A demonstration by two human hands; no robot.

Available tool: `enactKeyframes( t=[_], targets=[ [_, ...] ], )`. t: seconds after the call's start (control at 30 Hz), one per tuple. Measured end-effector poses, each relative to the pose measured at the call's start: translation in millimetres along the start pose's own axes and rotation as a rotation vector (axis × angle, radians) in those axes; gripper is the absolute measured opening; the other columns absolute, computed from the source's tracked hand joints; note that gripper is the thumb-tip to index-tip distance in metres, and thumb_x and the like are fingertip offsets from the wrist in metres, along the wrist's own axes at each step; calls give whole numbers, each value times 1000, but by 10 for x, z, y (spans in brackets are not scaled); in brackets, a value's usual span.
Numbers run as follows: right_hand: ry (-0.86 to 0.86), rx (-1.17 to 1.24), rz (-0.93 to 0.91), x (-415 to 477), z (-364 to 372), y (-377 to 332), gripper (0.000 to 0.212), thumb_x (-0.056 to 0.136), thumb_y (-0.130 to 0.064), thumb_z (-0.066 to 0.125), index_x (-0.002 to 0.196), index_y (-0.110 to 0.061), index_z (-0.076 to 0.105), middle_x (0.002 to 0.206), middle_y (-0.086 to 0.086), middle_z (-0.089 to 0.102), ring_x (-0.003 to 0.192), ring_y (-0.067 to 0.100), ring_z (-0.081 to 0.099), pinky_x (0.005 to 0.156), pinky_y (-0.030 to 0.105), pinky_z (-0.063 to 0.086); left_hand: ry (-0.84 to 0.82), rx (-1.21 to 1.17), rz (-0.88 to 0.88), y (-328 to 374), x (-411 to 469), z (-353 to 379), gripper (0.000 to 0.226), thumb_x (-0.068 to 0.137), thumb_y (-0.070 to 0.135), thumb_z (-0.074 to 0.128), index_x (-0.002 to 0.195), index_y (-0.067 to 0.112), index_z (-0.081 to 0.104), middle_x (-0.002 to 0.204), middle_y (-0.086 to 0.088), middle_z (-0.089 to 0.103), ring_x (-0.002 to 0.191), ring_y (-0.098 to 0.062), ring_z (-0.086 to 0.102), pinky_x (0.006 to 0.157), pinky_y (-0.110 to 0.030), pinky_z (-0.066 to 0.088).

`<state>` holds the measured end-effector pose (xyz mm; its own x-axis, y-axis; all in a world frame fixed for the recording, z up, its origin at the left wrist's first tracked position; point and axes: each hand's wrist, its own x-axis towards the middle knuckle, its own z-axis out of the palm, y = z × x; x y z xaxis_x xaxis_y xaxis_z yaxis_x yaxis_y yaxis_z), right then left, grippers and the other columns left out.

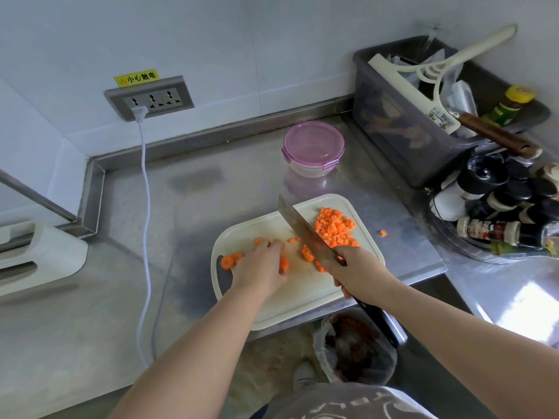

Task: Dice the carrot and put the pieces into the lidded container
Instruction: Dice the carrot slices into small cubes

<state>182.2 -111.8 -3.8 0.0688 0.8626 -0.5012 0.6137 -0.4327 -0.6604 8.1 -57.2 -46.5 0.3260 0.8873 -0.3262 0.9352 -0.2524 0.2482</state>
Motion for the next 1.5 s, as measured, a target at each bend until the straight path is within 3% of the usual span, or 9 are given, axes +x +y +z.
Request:
enactKeyframes(
  t=[0.17, 0.3, 0.4, 0.5, 0.67, 0.87, 0.97, 1.13, 1.5],
  targets=[
    [-16, -55, -4, 19, 251, 64, 19, 95, -22, 46, 78, -14, 49, 69, 7, 57, 45, 16, 51, 40, 20, 38, 49, -324, -154, -40, -17, 119, 37, 83, 22, 62, 120, 19, 57, 123, -1, 57, 107, -24, 59, 91, -41, 47],
    [15, -38, -32, 5, 447, 127, 25, 95, -18, 47, 70, -22, 43, 65, 0, 50, 54, 18, 48, 53, 28, 37, 122, -575, -232, -18, -75, 89, 14, 89, 22, 63, 98, 12, 67, 91, 4, 63, 89, -14, 58, 85, -29, 45],
    [28, -32, -53, 6, 505, 147, 19, 96, -19, 46, 76, -21, 46, 66, -2, 49, 60, 22, 51, 58, 30, 42, 137, -649, -277, 42, -72, 86, 10, 89, 21, 64, 80, 22, 66, 91, -6, 69, 85, -17, 57, 82, -33, 45],
    [40, -60, -57, 16, 498, 158, 21, 96, -19, 45, 75, -19, 45, 69, 2, 52, 62, 22, 52, 59, 32, 41, 154, -683, -343, 119, -55, 98, 16, 90, 20, 64, 98, 10, 72, 100, -9, 71, 93, -22, 62, 79, -29, 45],
    [52, -131, -62, 22, 470, 188, 19, 97, -16, 39, 80, -9, 45, 80, 9, 52, 75, 26, 49, 68, 36, 41, 94, -787, -458, 146, 9, 153, 20, 85, 29, 70, 101, 16, 70, 98, -3, 71, 93, -18, 64, 74, -24, 43],
    [15, -258, -79, 61, 495, 145, 18, 101, -24, 34, 91, -15, 45, 89, 7, 55, 85, 29, 56, 77, 40, 49, 53, -881, -526, 102, 74, 175, 14, 79, 25, 74, 76, 25, 60, 93, -4, 72, 92, -18, 65, 76, -25, 47],
    [102, -268, -124, 3, 450, 137, 20, 101, -25, 33, 89, -14, 45, 80, 6, 53, 79, 32, 56, 70, 40, 48, 52, -938, -543, 94, 105, 203, 21, 75, 18, 75, 64, 26, 59, 79, -4, 72, 87, -25, 68, 85, -39, 55],
    [102, -322, -156, -52, 497, 129, 14, 101, -24, 33, 94, -17, 43, 81, 3, 51, 72, 27, 51, 65, 34, 43, 54, -976, -552, 95, 107, 212, 20, 76, 15, 73, 64, 25, 60, 73, -4, 70, 86, -27, 69, 85, -43, 55],
    [89, -367, -146, -46, 518, 143, 20, 101, -21, 33, 109, -15, 50, 91, 6, 60, 81, 28, 60, 76, 43, 53, 67, -1000, -544, 88, 92, 225, 19, 77, 15, 73, 65, 26, 62, 74, -2, 71, 86, -24, 69, 86, -42, 55]
  ],
)
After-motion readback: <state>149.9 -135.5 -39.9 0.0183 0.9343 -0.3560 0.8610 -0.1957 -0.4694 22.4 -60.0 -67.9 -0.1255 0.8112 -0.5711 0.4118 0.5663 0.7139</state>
